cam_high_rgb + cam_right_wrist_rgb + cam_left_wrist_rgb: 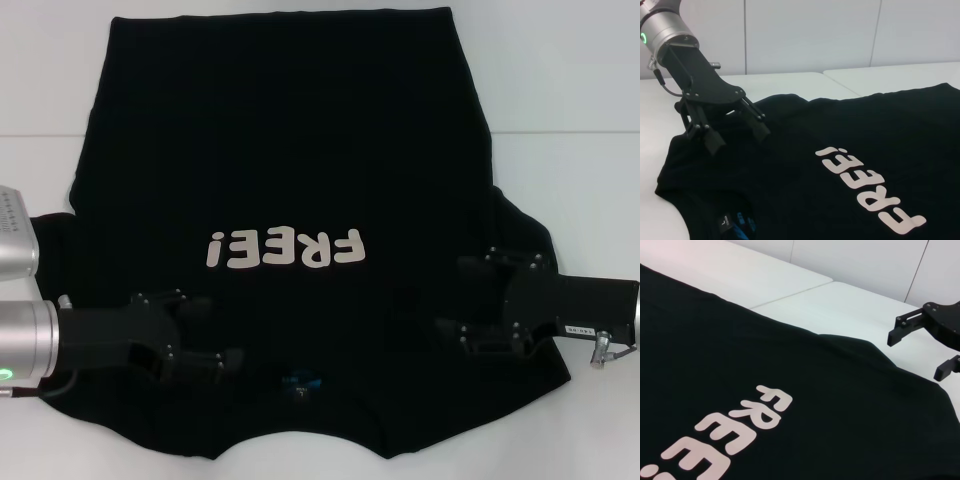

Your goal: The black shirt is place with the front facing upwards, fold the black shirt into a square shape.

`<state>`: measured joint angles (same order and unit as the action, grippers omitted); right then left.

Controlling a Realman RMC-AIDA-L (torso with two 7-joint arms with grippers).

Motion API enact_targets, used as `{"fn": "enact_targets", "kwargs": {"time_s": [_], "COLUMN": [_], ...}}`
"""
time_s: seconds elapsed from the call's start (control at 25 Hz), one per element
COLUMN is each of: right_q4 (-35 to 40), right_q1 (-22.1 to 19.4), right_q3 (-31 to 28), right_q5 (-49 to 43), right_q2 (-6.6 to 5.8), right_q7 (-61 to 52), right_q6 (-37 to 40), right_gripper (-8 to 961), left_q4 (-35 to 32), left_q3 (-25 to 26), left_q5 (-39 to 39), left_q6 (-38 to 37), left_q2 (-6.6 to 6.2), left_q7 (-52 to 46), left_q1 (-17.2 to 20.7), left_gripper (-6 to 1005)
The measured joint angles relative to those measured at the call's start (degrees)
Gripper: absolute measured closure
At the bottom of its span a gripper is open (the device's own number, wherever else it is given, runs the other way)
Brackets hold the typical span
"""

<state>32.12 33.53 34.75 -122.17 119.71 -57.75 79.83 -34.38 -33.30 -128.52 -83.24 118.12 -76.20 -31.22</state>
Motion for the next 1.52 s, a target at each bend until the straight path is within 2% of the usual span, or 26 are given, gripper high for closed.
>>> {"fn": "enact_targets", "kwargs": {"time_s": [0.68, 0.84, 1.04, 1.12, 1.28, 1.52], "right_q4": [-0.1, -0.1, 0.2, 0.3, 0.2, 0.4], "right_q1": [0.2, 0.3, 0.4, 0.4, 0.9, 1.8], "right_q3": [0.1, 0.1, 0.1, 0.1, 0.1, 2.0], "right_q5": [0.0, 0.0, 0.0, 0.0, 0.0, 0.0], "right_q2": [0.0, 0.0, -0.01, -0.02, -0.02, -0.05], "right_q7": [0.0, -0.7, -3.2, -4.0, -5.6, -8.7], "right_q6": [0.1, 0.0, 0.1, 0.2, -0.3, -1.1], "right_gripper": [60, 60, 61, 62, 63, 64], "left_q4": [-0.1, -0.2, -0.3, -0.9, -3.9, -6.9], "left_q3": [0.1, 2.8, 7.9, 9.1, 9.8, 10.3], "left_q5": [-0.1, -0.1, -0.1, -0.1, -1.5, -9.0], "left_q6": [0.1, -0.8, -5.5, -6.7, -7.1, -7.4], "left_q2": [0.09, -0.35, -2.37, -3.56, -5.28, -7.97], "left_q7": [-1.0, -6.0, -16.7, -22.5, -34.6, -50.6], "left_q1": [0.2, 0.1, -0.3, -0.3, -0.4, -1.9], "left_gripper": [50, 51, 52, 53, 53, 54]}}
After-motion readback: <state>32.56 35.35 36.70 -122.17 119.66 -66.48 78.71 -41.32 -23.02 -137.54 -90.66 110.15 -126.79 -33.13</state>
